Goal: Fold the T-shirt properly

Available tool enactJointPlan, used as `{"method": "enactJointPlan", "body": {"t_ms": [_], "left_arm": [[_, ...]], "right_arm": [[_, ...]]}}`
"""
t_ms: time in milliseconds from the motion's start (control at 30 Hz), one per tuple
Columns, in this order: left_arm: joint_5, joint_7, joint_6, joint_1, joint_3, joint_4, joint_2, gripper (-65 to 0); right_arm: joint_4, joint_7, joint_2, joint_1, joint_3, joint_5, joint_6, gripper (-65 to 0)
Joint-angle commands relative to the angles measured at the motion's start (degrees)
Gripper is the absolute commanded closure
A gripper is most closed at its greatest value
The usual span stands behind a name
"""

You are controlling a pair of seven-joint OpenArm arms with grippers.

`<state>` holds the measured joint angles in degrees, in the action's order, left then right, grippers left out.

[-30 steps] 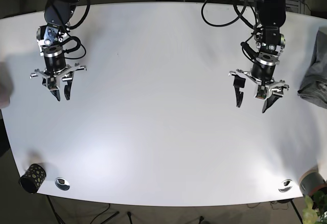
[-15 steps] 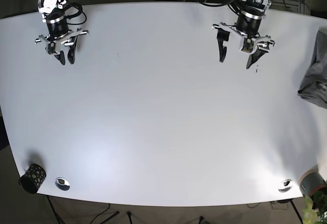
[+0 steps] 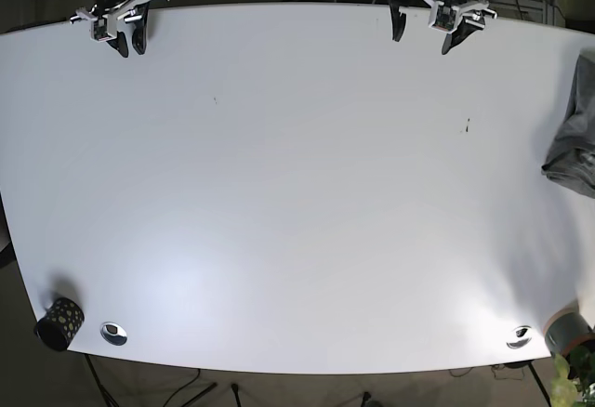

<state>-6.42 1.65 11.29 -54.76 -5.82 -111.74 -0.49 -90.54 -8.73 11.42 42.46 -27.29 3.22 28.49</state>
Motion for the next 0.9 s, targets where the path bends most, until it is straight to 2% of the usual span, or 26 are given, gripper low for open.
{"method": "enactJointPlan", "body": {"t_ms": [0, 133, 300, 467, 633, 867], "left_arm": [[0.39, -0.02, -0.34, -2.16, -0.02, -1.44, 0.45, -44.7], [0.39, 0.33, -0.61, -7.35, 0.07, -1.09, 0.45, -44.7], [0.39, 0.77, -0.61, -12.27, -0.20, -0.12, 2.12, -44.7], [0.39, 0.77, -0.61, -13.06, -1.16, 5.94, 2.73, -44.7], [0.48, 0.77, -0.61, -10.51, -1.25, 16.75, 2.73, -44.6], [0.48, 0.68, -0.61, -1.98, -1.52, 31.79, 2.47, -44.6]], "right_arm": [[-2.42, -1.60, 0.40, 2.60, -0.36, 0.95, 0.12, -16.8], [-3.57, -1.60, 0.40, 7.78, -0.36, 1.13, 0.12, -16.8], [-3.92, -1.51, 0.40, 14.55, 0.26, 5.08, 0.21, -16.8], [-0.58, -1.51, 0.84, 18.77, 6.15, 5.00, 0.21, -16.6], [8.48, -1.77, 0.84, 17.98, 10.63, 4.91, 0.12, -16.6], [22.98, -1.77, 0.84, 9.37, 15.02, 4.82, 0.12, -16.6]]}}
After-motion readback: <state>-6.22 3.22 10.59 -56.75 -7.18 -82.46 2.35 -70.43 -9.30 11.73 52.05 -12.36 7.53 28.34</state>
